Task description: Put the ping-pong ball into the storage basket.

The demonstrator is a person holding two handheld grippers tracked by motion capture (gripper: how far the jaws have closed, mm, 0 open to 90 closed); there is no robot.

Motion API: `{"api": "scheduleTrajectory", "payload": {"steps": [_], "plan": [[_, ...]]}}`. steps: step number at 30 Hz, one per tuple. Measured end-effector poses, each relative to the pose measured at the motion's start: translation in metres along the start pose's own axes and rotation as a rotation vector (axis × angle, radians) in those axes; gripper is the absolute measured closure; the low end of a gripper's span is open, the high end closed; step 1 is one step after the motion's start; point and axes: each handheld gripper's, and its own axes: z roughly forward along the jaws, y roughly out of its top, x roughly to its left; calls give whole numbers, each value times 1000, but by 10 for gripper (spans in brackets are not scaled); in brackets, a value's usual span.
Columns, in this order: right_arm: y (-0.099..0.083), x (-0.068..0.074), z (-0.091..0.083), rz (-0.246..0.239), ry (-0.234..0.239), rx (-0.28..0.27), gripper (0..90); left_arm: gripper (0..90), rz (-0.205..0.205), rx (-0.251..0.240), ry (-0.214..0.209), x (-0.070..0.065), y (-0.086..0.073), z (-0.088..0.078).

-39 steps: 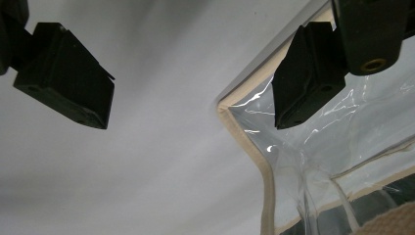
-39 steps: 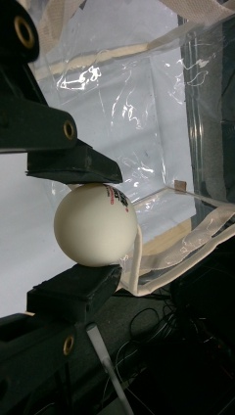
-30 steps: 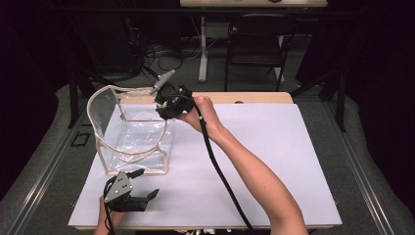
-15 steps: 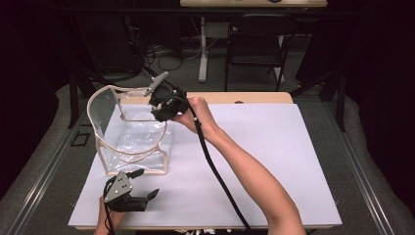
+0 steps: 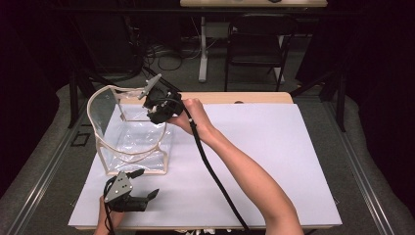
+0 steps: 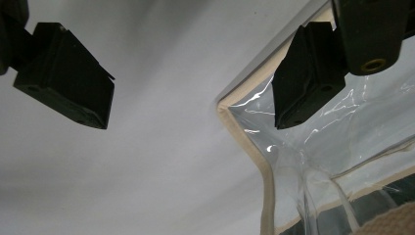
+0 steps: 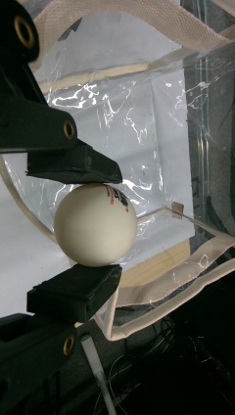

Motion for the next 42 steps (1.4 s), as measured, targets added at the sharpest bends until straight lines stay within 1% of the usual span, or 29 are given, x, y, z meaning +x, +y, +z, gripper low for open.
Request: {"api": "scheduleTrajectory", "payload": {"steps": [8, 26, 42], "plan": [[3, 4, 5, -8, 11, 19, 505, 161, 0, -1, -2, 0, 0, 0], [6, 11, 14, -21, 33, 37, 505, 161, 2, -2, -2, 0, 0, 0], [8, 18, 25, -31, 68, 64, 505, 161, 4, 0, -1, 1, 0, -1]]}}
